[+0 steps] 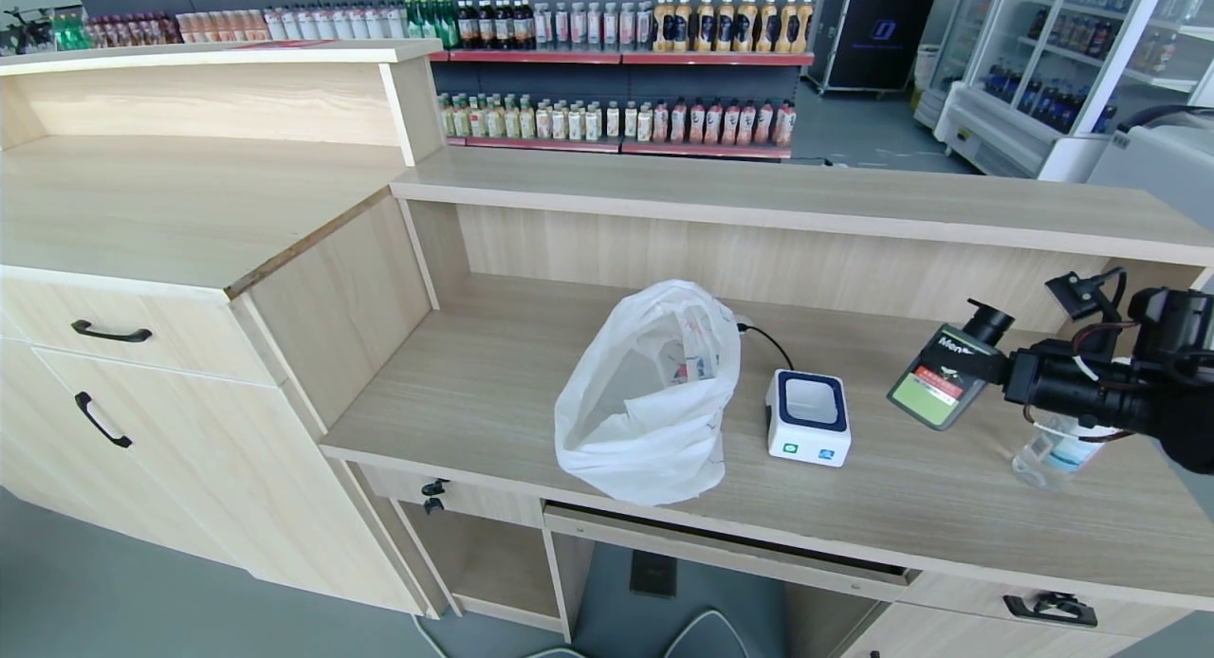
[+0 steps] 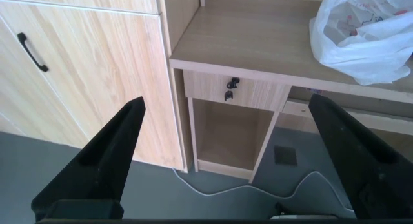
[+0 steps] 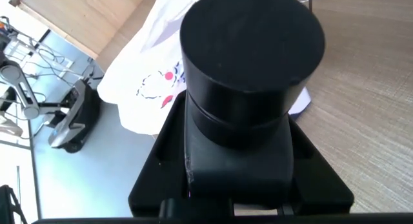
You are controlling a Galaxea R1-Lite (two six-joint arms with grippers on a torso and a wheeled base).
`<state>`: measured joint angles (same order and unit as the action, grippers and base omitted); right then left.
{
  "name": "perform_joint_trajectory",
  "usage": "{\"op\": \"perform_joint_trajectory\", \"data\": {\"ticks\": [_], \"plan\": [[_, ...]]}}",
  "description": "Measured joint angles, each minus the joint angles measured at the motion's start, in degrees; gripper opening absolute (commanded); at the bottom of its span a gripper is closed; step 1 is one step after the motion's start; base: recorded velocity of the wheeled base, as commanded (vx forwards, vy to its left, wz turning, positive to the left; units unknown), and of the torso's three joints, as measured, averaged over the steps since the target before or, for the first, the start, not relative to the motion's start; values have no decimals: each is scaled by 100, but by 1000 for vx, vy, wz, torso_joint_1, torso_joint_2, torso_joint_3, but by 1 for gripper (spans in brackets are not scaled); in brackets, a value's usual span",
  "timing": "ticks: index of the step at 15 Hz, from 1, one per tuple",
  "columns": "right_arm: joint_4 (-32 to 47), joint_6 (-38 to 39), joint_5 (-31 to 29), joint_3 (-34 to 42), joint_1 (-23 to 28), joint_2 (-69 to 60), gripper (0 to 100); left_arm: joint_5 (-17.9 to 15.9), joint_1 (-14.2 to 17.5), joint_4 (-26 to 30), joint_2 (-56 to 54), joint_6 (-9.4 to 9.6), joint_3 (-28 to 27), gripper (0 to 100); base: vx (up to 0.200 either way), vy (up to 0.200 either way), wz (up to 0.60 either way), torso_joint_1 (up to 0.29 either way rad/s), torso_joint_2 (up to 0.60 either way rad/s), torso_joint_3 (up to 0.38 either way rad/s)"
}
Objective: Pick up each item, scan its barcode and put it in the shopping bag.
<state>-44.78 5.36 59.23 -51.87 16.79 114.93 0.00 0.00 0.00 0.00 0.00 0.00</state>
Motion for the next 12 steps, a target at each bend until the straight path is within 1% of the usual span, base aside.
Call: {"op": "perform_joint_trajectory", "data": {"ticks": [5, 12], "plan": [[-17, -35, -134, -269, -243, 244, 0, 0, 0, 0, 0, 2, 0, 100, 0, 0, 0, 0, 0, 0], [-6, -37, -246, -549, -351, 500, 0, 0, 0, 0, 0, 2, 0, 100, 0, 0, 0, 0, 0, 0]]}}
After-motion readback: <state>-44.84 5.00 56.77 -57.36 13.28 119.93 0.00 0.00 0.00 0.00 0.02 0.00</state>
